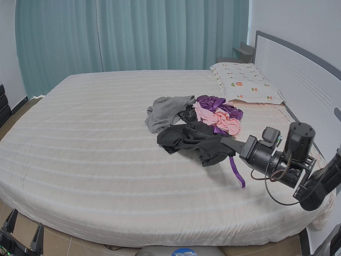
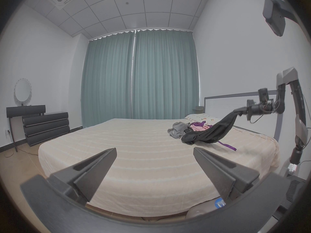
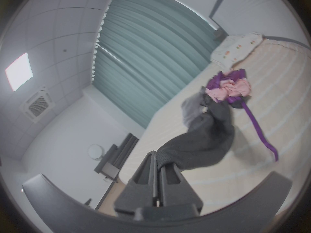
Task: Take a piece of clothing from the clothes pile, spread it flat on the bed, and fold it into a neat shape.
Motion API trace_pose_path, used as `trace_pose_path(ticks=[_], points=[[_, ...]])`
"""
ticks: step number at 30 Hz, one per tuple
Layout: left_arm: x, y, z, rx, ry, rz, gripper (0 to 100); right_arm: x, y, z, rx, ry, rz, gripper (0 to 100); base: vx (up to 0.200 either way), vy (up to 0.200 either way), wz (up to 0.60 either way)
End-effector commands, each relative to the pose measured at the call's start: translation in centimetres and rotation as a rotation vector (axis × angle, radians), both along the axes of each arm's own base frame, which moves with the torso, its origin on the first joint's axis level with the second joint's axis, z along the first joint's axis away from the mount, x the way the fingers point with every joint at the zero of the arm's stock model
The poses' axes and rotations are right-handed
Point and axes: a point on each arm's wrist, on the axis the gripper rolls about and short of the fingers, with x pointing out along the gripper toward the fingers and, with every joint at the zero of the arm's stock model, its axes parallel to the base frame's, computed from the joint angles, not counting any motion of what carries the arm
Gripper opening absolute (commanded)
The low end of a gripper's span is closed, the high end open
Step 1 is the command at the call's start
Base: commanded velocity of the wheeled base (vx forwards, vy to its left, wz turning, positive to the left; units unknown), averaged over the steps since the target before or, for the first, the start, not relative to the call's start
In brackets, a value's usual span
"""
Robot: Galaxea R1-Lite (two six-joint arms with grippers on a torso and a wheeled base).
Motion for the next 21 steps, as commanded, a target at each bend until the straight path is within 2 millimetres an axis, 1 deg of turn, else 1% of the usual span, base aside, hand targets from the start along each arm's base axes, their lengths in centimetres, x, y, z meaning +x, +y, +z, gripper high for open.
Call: trace_pose_path(ticks=[1,2,3,4,5,6,7,9,10,12,13,14,16,18,19,20,21], points=[[0.0,0.0,-0.5,0.007,0.003,-0.013,100,-6.0,-0.3,6.6,0.105,-0.202,0.108,0,0.000,0.000,0.00],[0.0,0.0,-0.4,0.013,-0.003,-0.017,100,-6.4,-0.5,7.5,0.102,-0.239,0.112,0,0.000,0.000,0.00],[0.0,0.0,-0.4,0.013,-0.006,-0.017,100,-6.5,-0.5,7.5,0.101,-0.242,0.111,0,0.000,0.000,0.00],[-0.5,-0.1,2.3,-0.015,-0.125,-0.049,100,-6.9,-0.8,8.3,0.091,-0.280,0.111,0,0.000,0.000,0.00],[-0.8,-0.1,4.7,-0.042,-0.185,-0.077,100,-7.1,-0.9,8.6,0.083,-0.293,0.112,0,0.000,0.000,0.00],[-0.8,-0.1,6.1,-0.051,-0.199,-0.103,100,-7.3,-1.0,8.9,0.077,-0.303,0.110,0,0.000,0.000,0.00],[-0.4,-0.2,6.8,-0.039,-0.177,-0.122,100,-7.3,-1.0,9.0,0.067,-0.307,0.110,0,0.000,0.000,0.00],[0.0,-0.2,7.2,-0.017,-0.156,-0.148,100,-7.3,-1.0,9.1,0.059,-0.312,0.110,0,0.000,0.000,0.00],[1.3,-0.4,7.5,0.039,-0.076,-0.217,100,-7.5,-1.1,9.1,0.046,-0.322,0.109,0,0.000,0.000,0.00],[3.0,-0.6,7.6,0.038,0.031,-0.271,100,-7.4,-1.1,9.1,0.038,-0.324,0.108,0,0.000,0.000,0.00],[3.4,-0.6,7.6,0.036,0.046,-0.277,100,-7.4,-1.1,9.1,0.038,-0.324,0.106,0,0.000,0.000,0.00],[5.3,-0.7,8.0,0.021,0.138,-0.313,100,-7.4,-1.0,9.0,0.036,-0.324,0.108,0,0.000,0.000,0.00],[6.6,-0.8,7.8,0.014,0.203,-0.335,100,-7.3,-1.0,9.1,0.036,-0.326,0.108,0,0.000,0.000,0.00],[8.8,-1.2,7.0,-0.004,0.324,-0.435,100,-7.2,-0.9,9.4,0.037,-0.342,0.110,0,0.000,0.000,0.00],[8.8,-1.2,7.0,-0.004,0.324,-0.435,100,-7.2,-0.9,9.4,0.037,-0.342,0.110,0,0.000,0.000,0.00],[10.0,-1.8,6.4,-0.011,0.406,-0.503,100,-7.1,-0.8,9.6,0.032,-0.345,0.109,0,0.000,0.000,0.00],[10.7,-2.2,6.1,-0.008,0.441,-0.534,100,-6.9,-0.7,9.6,0.026,-0.342,0.111,0,0.000,0.000,0.00]])
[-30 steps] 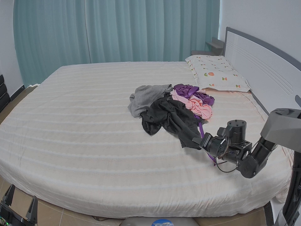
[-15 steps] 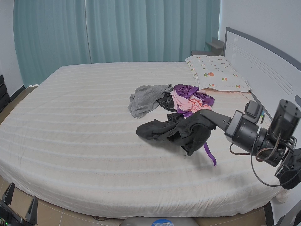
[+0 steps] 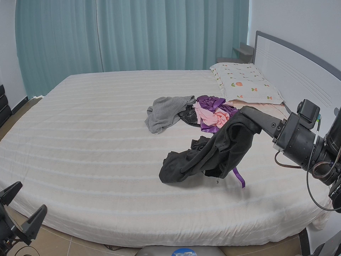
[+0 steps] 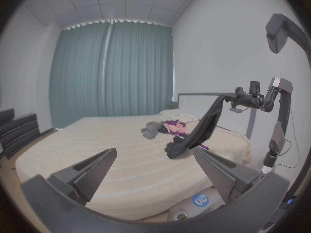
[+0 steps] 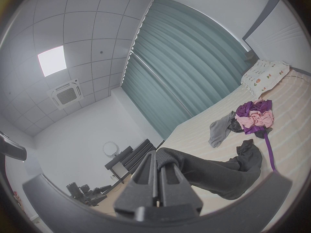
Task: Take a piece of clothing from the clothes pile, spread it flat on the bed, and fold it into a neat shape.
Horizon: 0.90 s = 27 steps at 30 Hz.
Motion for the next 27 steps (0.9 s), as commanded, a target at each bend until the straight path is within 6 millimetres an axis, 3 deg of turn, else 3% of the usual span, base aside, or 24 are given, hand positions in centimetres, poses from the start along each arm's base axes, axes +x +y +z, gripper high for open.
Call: trace_pose_path(ticks=[1,6,7,13,17,22,24,25,27], points=[[7.6,-1.9,-1.7,0.027,0.409,-0.259,100,0.1,0.3,1.1,-0.016,-0.040,0.002,0,0.000,0.000,0.00],[10.3,-2.9,-2.6,0.042,0.479,-0.302,100,0.4,0.6,1.5,-0.016,-0.048,0.009,0,0.000,0.000,0.00],[12.0,-3.4,-3.2,0.042,0.496,-0.308,100,0.4,0.9,2.0,-0.005,-0.064,0.022,0,0.000,0.000,0.00],[14.1,-5.0,-5.3,0.051,0.626,-0.336,100,1.3,1.6,2.5,-0.001,-0.073,0.025,0,0.000,0.000,0.00],[15.9,-7.5,-7.0,0.016,0.691,-0.376,100,2.0,2.1,1.9,-0.012,-0.055,0.025,0,0.000,0.000,0.00],[19.1,-10.4,-9.1,-0.009,0.676,-0.302,100,1.8,2.1,2.5,0.001,-0.072,0.020,0,0.000,0.000,0.00],[19.6,-11.0,-9.6,-0.022,0.678,-0.293,100,1.8,2.0,2.5,0.001,-0.072,0.017,0,0.000,0.000,0.00],[20.7,-12.7,-10.4,-0.057,0.679,-0.278,100,1.8,1.9,2.4,0.001,-0.071,0.017,0,0.000,0.000,0.00],[21.4,-14.1,-11.0,-0.072,0.670,-0.260,100,1.7,1.9,2.3,0.000,-0.067,0.018,0,0.000,0.000,0.00]])
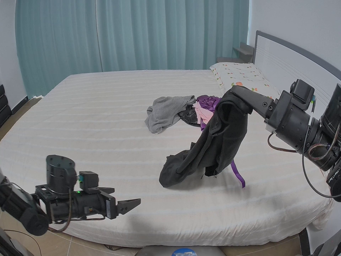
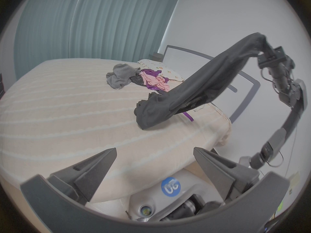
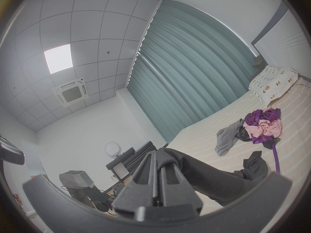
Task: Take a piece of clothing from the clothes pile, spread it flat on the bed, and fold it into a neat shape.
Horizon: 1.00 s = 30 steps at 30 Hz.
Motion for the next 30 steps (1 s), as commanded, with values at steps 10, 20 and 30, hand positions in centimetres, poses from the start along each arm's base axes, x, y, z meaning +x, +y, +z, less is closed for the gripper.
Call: trace_pose_path(ticks=[10,20,30], points=[[6.4,-9.8,-8.7,0.095,0.070,0.082,100,0.5,0.3,0.0,0.001,0.000,-0.005,0,0.000,0.000,0.00],[10.4,-12.8,-11.2,0.068,0.013,0.169,100,0.5,0.1,0.0,-0.001,0.002,-0.009,0,0.000,0.000,0.00],[13.7,-13.6,-10.6,-0.034,-0.043,0.280,0,0.7,-0.3,0.1,0.001,-0.002,-0.026,0,0.000,0.000,0.00]])
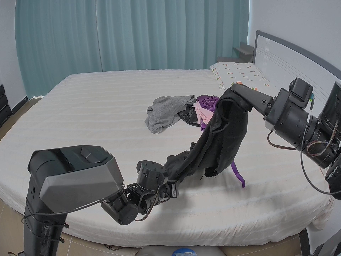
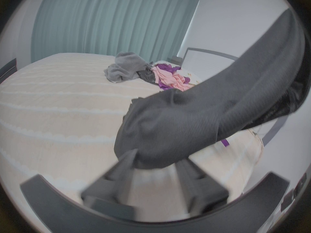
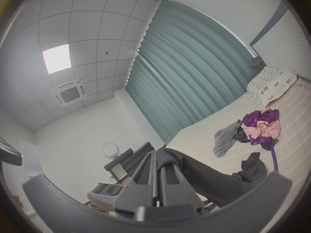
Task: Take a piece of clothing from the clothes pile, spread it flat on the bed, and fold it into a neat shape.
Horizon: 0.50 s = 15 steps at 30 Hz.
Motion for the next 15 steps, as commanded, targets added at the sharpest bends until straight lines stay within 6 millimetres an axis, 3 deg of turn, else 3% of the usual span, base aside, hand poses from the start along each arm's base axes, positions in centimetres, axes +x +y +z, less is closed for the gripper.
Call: trace_pose_path(ticks=[1,6,15], points=[[1.5,0.3,-0.3,-0.017,-0.025,0.051,0,0.1,-0.2,0.1,0.002,-0.003,-0.009,0,0.000,0.000,0.00],[3.1,1.9,1.4,-0.099,-0.089,0.156,0,0.9,-1.1,0.0,0.001,-0.001,-0.050,0,0.000,0.000,0.00],[2.4,7.8,9.6,-0.170,-0.199,0.269,0,2.2,-2.6,-0.3,-0.005,0.006,-0.117,0,0.000,0.000,0.00]])
